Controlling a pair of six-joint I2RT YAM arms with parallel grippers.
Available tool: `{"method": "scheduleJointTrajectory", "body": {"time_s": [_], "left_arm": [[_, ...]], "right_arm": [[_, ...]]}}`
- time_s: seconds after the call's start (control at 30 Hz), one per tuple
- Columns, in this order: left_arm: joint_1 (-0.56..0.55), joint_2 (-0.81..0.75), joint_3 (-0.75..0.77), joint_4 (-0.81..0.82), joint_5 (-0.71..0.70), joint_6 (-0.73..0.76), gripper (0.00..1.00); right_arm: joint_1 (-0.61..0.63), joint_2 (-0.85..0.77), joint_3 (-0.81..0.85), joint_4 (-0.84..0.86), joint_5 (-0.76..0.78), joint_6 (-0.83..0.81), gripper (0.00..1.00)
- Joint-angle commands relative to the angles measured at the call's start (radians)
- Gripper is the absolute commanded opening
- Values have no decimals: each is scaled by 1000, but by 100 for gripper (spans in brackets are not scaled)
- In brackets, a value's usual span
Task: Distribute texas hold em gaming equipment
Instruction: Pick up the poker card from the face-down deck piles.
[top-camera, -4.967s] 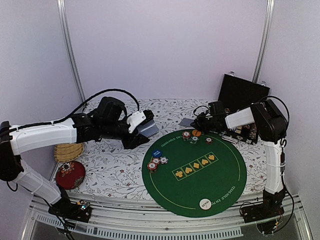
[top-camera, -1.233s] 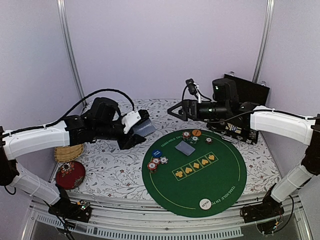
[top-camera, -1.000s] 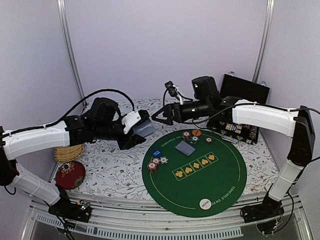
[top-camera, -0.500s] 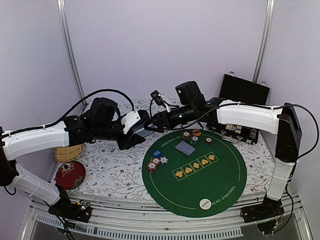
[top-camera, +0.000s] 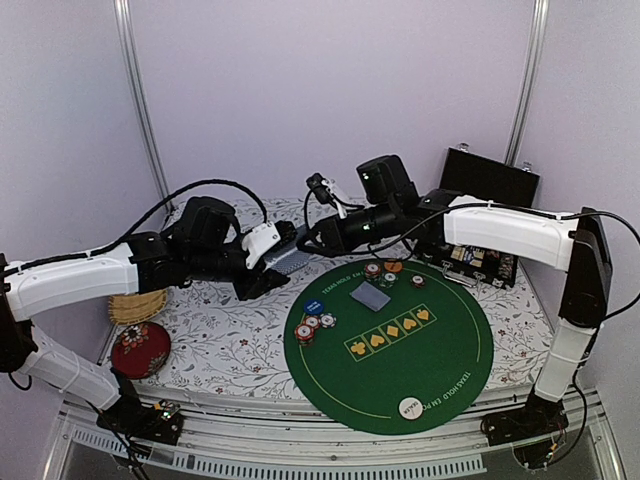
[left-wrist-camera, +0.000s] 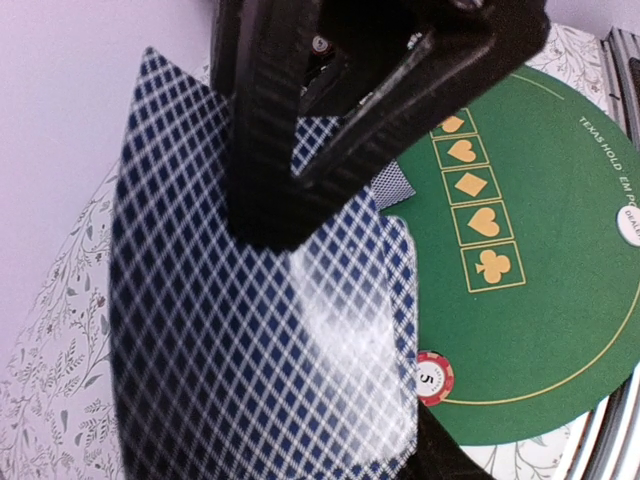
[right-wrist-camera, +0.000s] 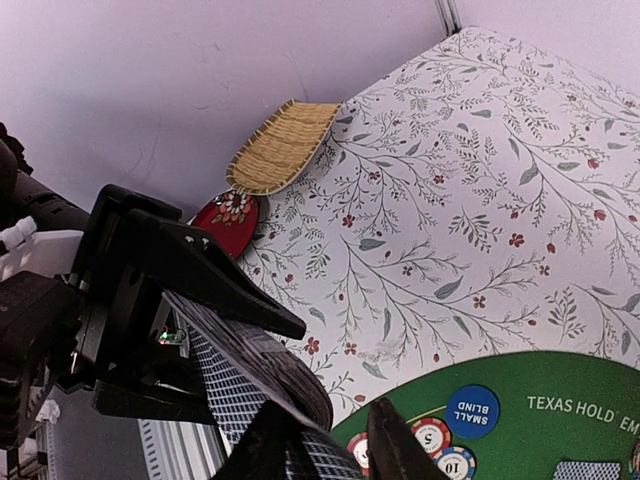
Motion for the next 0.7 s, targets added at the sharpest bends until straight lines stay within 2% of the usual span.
{"method": "scheduleJointTrajectory", "body": {"time_s": [0.0, 0.17, 0.43, 0.67], "left_arm": [[7, -22, -3, 42, 8, 11, 49], [8, -20, -2, 42, 2, 11, 49], [7, -20, -2, 42, 3, 10, 49], [7, -27, -2, 42, -3, 9, 49]], "right_arm": [[-5, -54, -8, -34, 35, -10, 23], [-5, -86, -8, -65, 64, -19, 4], [-5, -150, 3, -96, 88, -28, 2], [-13, -278, -9, -91, -50, -13, 2]]}}
